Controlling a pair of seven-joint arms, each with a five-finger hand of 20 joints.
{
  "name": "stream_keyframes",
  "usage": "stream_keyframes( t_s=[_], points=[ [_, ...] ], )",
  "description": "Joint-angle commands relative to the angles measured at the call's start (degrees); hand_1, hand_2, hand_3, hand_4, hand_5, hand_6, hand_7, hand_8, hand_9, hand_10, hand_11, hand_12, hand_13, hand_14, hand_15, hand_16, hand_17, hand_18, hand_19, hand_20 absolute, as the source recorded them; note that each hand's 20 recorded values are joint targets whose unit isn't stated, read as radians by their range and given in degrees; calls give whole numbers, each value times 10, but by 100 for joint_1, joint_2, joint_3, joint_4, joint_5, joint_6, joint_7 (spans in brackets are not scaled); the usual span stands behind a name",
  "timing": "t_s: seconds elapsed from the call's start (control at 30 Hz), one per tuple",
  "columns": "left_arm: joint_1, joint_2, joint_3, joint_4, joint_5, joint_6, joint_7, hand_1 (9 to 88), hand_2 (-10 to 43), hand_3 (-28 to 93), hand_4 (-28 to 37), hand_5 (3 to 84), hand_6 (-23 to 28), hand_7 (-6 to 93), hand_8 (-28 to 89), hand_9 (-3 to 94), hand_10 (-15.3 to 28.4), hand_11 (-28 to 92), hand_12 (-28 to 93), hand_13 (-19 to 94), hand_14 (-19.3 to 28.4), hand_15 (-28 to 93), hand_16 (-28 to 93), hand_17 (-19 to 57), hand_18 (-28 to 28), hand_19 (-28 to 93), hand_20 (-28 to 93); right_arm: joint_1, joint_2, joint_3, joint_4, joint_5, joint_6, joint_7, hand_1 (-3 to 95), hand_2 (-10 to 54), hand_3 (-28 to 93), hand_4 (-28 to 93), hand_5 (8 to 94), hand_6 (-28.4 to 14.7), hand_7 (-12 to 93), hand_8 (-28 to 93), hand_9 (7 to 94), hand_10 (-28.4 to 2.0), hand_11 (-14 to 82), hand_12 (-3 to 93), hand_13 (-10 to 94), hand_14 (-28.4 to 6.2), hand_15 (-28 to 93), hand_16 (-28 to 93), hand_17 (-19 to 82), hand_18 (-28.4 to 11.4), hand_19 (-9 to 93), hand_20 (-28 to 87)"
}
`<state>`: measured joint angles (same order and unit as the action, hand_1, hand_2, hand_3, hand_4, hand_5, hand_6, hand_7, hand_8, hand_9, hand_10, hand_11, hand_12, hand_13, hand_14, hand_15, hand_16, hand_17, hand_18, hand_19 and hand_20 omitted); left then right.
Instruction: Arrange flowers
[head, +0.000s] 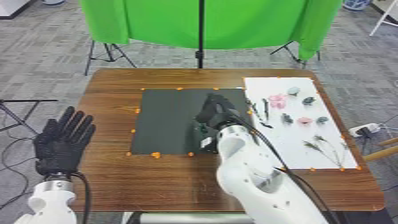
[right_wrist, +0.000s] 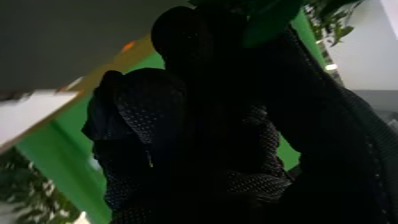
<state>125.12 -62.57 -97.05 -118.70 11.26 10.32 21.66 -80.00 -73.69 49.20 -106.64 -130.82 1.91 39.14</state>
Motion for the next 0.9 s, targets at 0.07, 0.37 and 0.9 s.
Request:
stream_keyframes(
  t_s=[0.07, 0.37, 0.9],
  points=[
    [-169, 213, 209, 111, -11, -16, -213, 287, 115, 783, -283, 429, 91, 69, -86, 367, 142, 172, 71, 263, 156, 282, -67, -84, 138, 327, 93, 118, -1042, -439, 699, -306, 226, 145, 535, -95, 821, -240, 891, -43, 227, 159, 913, -134, 208, 488, 754, -138, 677, 353, 410, -284, 932, 383],
    [-510, 383, 453, 245, 7, 12, -483, 287, 115, 783, -283, 429, 92, 69, -86, 368, 143, 171, 71, 263, 155, 282, -67, -83, 137, 326, 93, 207, -1424, -866, 1361, -560, 543, 471, 536, -95, 818, -240, 892, -42, 231, 165, 910, -132, 224, 484, 757, -144, 697, 335, 416, -284, 932, 437],
    [-567, 417, 552, 261, -23, -55, -274, 288, 115, 784, -283, 429, 92, 69, -86, 368, 142, 172, 72, 262, 156, 282, -68, -83, 137, 326, 94, 483, -1658, -959, 1912, -575, 616, 566, 450, -95, 785, -267, 764, -65, 313, 118, 761, -177, 426, 336, 683, -161, 750, 274, 392, -284, 932, 517]
  ],
)
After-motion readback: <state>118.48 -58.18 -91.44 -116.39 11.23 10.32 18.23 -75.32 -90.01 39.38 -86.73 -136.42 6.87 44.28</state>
